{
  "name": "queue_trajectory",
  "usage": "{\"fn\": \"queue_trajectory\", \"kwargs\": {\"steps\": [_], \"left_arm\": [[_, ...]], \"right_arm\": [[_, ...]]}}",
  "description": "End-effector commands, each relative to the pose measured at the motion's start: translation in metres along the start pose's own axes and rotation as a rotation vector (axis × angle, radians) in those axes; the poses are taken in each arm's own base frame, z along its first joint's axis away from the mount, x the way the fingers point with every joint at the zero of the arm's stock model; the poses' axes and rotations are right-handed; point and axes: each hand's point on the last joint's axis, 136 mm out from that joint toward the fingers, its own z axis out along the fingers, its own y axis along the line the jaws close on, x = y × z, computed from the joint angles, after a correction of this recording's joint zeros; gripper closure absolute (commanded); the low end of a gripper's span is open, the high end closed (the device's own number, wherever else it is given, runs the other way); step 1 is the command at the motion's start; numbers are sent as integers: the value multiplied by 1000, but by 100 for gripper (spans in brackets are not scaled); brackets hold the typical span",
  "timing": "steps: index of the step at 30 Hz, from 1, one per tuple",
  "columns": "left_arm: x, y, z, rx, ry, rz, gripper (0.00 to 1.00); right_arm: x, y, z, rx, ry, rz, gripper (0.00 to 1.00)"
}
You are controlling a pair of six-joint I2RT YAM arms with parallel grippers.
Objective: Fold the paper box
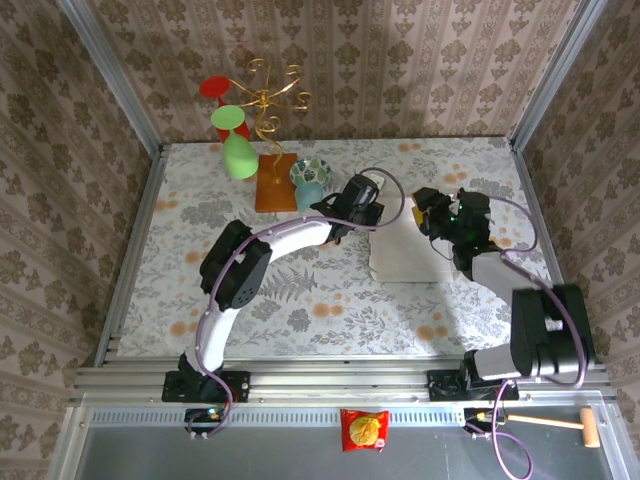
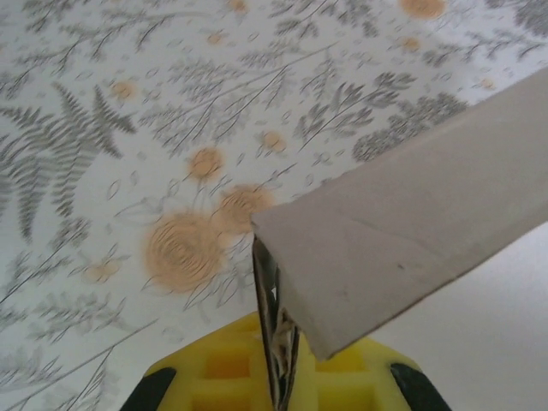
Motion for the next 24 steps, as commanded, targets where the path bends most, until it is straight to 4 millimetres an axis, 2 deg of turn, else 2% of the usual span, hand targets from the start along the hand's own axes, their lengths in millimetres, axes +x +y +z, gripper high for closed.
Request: {"fn": "queue_trajectory", "kwargs": {"steps": [1,5,8,15,18,21,24], "left_arm": [[11,28,-36,-69,140,-20,100],[32,55,-63,-112,236,-16,100],[48,66,-78,-133,285,9,100],[80,80,-84,-158,391,-9,100],[84,85,-80,-167,417,-30,100],[77,87,-80,-178,397,-26,100],[71,90,-80,-186,375,-33,100]], "right_arm": [[-14,22,-29,99,-65,-179,47],[-21,20,-42,214,-63,-280,46],[-23,15,-45,251,-52,-333,46],[-4,-23,-37,340,116,-504,43],[5,-35,-35,343,188,-583,40],[5,-47,-27,393,243,-519,42],[0,-31,-14,362,226,-392,50]]}}
